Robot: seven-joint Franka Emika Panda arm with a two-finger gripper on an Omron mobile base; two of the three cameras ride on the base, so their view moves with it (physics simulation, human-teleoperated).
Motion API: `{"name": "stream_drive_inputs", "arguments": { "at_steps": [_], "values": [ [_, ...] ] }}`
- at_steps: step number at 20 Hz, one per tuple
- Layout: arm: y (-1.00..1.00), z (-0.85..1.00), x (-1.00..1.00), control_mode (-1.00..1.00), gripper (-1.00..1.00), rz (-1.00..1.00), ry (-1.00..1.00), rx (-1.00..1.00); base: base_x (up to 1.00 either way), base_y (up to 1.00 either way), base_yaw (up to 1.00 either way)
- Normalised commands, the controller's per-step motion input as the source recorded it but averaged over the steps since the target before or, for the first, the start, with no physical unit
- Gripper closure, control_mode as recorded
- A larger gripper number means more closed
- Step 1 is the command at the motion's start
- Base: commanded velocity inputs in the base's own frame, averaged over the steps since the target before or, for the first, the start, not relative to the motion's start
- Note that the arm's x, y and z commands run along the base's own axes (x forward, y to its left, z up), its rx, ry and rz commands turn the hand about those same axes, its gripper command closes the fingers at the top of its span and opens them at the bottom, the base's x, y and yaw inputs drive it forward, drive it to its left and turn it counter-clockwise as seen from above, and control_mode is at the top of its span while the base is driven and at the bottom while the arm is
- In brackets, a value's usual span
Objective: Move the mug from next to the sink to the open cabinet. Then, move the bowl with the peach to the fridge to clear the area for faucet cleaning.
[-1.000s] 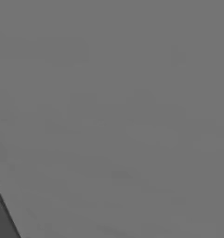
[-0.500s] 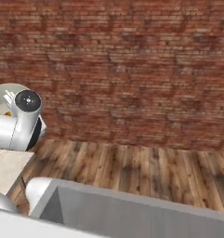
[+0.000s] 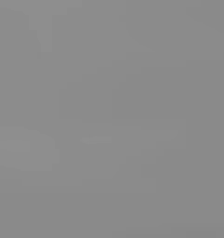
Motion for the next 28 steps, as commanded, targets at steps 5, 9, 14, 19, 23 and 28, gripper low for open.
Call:
{"name": "stream_drive_inputs", "arguments": {
  "at_steps": [5,9,14,19,23,28],
  "values": [
    [0.0,0.0,0.0,1.0,1.0,0.0,0.0,0.0,0.7,0.39,-0.91],
    [0.0,0.0,0.0,1.0,1.0,0.0,0.0,0.0,0.68,0.45,-0.9],
    [0.0,0.0,0.0,1.0,1.0,0.0,0.0,0.0,0.18,0.21,-0.97],
    [0.0,0.0,0.0,1.0,1.0,0.0,0.0,0.0,0.47,-0.63,-0.61],
    [0.0,0.0,0.0,1.0,1.0,0.0,0.0,0.0,0.98,-0.81,-0.13],
    [0.0,0.0,0.0,1.0,1.0,0.0,0.0,0.0,0.45,-0.63,-0.11]
  ]
}}
